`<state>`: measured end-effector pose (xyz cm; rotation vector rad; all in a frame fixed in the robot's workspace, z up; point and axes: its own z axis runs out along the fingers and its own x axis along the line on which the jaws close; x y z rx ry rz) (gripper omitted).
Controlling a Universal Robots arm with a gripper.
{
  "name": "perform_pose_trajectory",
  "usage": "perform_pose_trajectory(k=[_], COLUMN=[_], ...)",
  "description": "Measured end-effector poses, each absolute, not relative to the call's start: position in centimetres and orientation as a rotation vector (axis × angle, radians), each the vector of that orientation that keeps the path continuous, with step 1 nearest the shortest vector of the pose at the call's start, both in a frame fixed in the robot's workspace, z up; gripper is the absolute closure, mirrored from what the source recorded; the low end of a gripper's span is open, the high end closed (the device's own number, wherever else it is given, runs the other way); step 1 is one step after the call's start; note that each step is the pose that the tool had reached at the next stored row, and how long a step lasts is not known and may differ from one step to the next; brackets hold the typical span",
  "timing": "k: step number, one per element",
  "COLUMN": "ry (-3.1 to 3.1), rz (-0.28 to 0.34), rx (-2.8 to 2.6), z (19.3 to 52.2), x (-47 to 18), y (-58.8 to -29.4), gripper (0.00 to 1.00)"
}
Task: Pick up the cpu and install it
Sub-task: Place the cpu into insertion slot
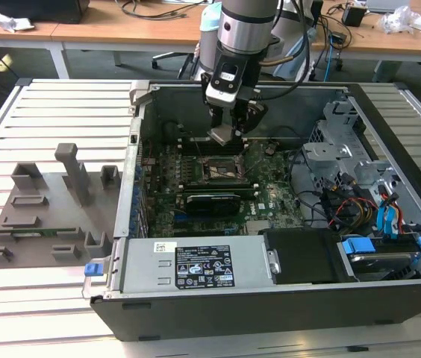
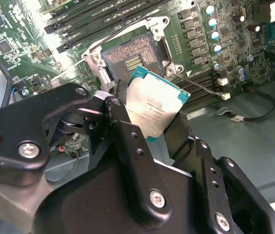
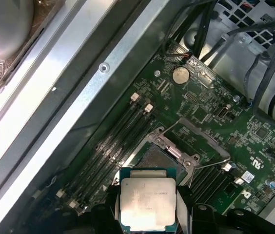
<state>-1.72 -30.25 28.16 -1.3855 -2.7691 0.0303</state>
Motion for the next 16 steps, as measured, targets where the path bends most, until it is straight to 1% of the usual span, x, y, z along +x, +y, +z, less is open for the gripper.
perform_pose_trajectory(k=[16], ry=[-2.670], rz=[0.026], rx=[-1.567], z=[28.14], x=[-1.72], y=[-30.25], gripper=[0.45])
